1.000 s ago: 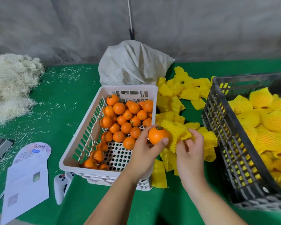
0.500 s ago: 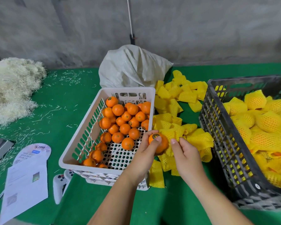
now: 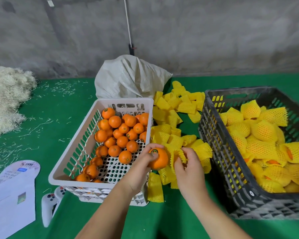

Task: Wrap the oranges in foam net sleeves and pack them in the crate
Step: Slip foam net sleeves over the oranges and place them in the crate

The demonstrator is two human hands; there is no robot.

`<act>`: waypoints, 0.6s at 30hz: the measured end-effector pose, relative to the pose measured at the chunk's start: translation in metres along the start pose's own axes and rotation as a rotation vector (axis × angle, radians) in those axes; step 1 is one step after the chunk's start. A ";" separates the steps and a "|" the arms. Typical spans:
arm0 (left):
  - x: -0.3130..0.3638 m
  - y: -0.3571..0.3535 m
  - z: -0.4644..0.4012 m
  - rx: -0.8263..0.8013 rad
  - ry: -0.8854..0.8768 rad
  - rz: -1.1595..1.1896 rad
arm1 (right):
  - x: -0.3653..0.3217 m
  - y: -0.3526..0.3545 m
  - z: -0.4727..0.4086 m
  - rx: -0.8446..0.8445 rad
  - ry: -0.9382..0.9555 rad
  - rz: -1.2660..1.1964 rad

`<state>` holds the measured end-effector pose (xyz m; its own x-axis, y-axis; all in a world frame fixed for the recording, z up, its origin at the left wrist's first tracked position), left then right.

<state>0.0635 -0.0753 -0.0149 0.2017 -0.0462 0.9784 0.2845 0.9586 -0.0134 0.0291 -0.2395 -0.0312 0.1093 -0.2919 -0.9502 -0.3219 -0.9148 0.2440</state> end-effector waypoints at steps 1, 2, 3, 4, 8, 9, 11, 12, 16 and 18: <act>0.000 -0.001 0.001 -0.029 -0.004 -0.055 | 0.001 0.001 -0.005 0.043 -0.031 0.019; 0.000 -0.003 0.002 -0.071 -0.006 -0.105 | 0.003 0.001 -0.010 0.071 -0.056 0.047; 0.001 -0.005 0.003 -0.122 -0.005 -0.143 | 0.004 0.000 -0.013 0.078 -0.070 0.078; 0.003 -0.007 0.005 -0.170 -0.003 -0.163 | 0.006 -0.001 -0.016 0.067 -0.075 0.102; 0.012 -0.009 0.012 -0.238 -0.011 -0.161 | 0.009 -0.003 -0.017 0.035 -0.049 0.119; 0.012 -0.008 0.012 -0.215 -0.015 -0.154 | 0.009 -0.002 -0.016 0.034 -0.039 0.112; 0.008 -0.008 0.011 -0.160 -0.026 -0.156 | 0.009 0.000 -0.015 0.049 0.001 0.077; 0.007 -0.009 0.010 -0.131 -0.033 -0.154 | 0.007 0.002 -0.013 0.061 0.026 0.056; 0.000 -0.011 0.009 -0.001 -0.078 -0.103 | -0.003 0.002 -0.002 0.031 0.083 -0.013; -0.003 -0.008 0.007 0.037 -0.123 -0.110 | -0.006 0.000 0.004 0.008 0.083 -0.011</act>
<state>0.0534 -0.0812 -0.0162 0.0545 -0.1185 0.9915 0.2638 0.9594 0.1002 0.0249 -0.2366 -0.0257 0.1902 -0.3042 -0.9334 -0.3282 -0.9158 0.2316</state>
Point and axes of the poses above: each hand's wrist, its own z-axis away from the middle knuckle, its own y-axis out of the back of the hand, x = y × z, the point moved 1 cm from there along -z, towards the middle knuckle, and after that the axes turned 3 degrees about -z, right-handed, at the moved point
